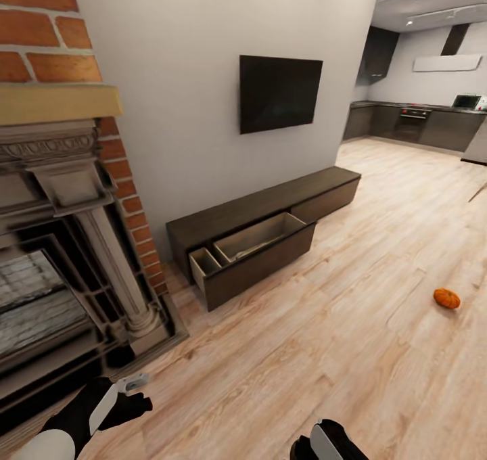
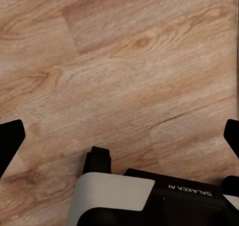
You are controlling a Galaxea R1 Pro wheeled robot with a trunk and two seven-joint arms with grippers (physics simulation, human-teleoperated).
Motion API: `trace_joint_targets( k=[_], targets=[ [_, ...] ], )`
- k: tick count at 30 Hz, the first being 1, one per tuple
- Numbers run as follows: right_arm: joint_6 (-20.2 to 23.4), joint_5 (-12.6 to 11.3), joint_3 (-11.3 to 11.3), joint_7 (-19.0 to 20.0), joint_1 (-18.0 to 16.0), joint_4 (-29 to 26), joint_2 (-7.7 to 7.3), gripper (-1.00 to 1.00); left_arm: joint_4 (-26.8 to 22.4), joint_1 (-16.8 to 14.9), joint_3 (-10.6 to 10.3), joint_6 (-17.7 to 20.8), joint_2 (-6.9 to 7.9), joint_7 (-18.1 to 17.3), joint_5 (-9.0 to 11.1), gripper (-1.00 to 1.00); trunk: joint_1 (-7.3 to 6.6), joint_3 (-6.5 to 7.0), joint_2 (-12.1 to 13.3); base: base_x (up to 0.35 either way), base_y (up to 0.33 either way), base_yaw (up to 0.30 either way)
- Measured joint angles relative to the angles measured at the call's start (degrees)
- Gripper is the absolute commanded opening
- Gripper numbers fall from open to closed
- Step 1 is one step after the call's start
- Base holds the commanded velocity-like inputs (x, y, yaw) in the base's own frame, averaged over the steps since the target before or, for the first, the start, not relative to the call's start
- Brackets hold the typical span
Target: Place each of the two pumpkins and all three candles from the living room inside a cabinet in the living room (use any cabinet), then make sure every cabinet is closed, and position the cauldron so it is next to a table in the living room.
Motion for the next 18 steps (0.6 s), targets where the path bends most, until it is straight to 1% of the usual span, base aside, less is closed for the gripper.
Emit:
trace_joint_targets(
  k=[18],
  targets=[
    [-0.01,0.03,-0.02,0.00,0.01,0.04,-0.02,-1.00,0.00,0.00,0.00,-0.09,0.04,0.00,0.00,1.00,0.00,0.49,0.00,0.000,0.000,-0.280]
  ],
)
